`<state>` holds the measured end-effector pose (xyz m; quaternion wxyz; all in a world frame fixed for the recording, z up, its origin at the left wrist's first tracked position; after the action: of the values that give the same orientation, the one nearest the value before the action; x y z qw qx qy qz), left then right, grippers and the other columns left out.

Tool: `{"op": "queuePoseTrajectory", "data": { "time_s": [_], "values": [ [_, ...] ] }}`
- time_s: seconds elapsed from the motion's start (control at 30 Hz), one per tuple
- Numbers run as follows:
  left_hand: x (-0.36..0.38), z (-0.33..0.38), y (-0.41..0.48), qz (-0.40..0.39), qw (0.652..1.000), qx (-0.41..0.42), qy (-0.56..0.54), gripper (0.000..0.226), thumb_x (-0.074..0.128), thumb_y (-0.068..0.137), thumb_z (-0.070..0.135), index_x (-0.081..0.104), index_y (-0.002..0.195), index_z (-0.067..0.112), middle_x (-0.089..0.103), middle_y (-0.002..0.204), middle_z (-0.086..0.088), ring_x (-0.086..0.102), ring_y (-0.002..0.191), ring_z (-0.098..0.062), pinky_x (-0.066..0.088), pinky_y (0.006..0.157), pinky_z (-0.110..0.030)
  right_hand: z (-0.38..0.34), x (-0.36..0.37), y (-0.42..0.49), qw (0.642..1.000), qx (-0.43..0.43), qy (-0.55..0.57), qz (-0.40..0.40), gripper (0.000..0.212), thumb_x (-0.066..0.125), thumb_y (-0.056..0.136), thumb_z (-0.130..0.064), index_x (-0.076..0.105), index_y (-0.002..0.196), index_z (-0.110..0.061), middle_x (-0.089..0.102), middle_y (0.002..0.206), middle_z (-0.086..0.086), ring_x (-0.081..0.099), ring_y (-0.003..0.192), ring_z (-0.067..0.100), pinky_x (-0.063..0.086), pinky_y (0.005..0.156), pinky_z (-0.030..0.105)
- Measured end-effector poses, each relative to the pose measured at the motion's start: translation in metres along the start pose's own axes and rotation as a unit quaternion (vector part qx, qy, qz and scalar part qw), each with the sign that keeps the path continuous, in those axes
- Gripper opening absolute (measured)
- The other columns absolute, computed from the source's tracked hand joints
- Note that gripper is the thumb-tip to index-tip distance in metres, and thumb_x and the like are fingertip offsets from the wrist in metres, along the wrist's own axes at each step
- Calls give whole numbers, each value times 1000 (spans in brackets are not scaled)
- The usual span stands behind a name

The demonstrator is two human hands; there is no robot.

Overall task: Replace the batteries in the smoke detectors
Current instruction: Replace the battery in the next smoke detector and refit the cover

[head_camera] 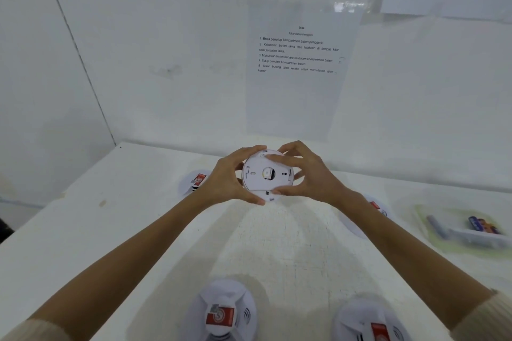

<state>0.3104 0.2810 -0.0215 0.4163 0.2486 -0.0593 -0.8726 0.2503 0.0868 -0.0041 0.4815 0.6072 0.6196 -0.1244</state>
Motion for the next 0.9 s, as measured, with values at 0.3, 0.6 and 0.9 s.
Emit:
{"op": "queuePoseTrajectory", "data": {
  "time_s": [0.3,0.6,0.9],
  "values": [
    [0,4,0,12,1000,14,6,99,91,41,29,49,130,29,53,128,12,52,114,-13,59,74,-40,-8,6,-7,966,-119,-201,114,67,61,73,-58,56,126,-17,41,123,1,38,113,19,50,74,29],
    [0,12,2,38,997,63,7,96,90,45,26,48,131,22,54,129,4,53,115,-14,59,75,-33,-19,17,-3,955,-134,-206,163,49,58,79,-51,59,122,-28,42,122,-1,38,110,25,52,70,32],
    [0,12,1,30,998,48,8,98,92,41,27,49,129,25,54,126,5,54,113,-14,59,72,-33,-20,14,3,940,-166,-262,143,59,58,75,-58,61,119,-20,57,107,9,43,99,20,51,73,35]
  ]
}}
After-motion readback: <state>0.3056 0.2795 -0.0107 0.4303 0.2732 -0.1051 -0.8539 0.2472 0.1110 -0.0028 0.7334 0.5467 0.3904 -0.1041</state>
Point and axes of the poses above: each hand's wrist, its own y-axis towards the middle knuckle, its own x-axis out of the palm, z = x × y, the point moved 2 cm from there along y, towards the middle knuckle
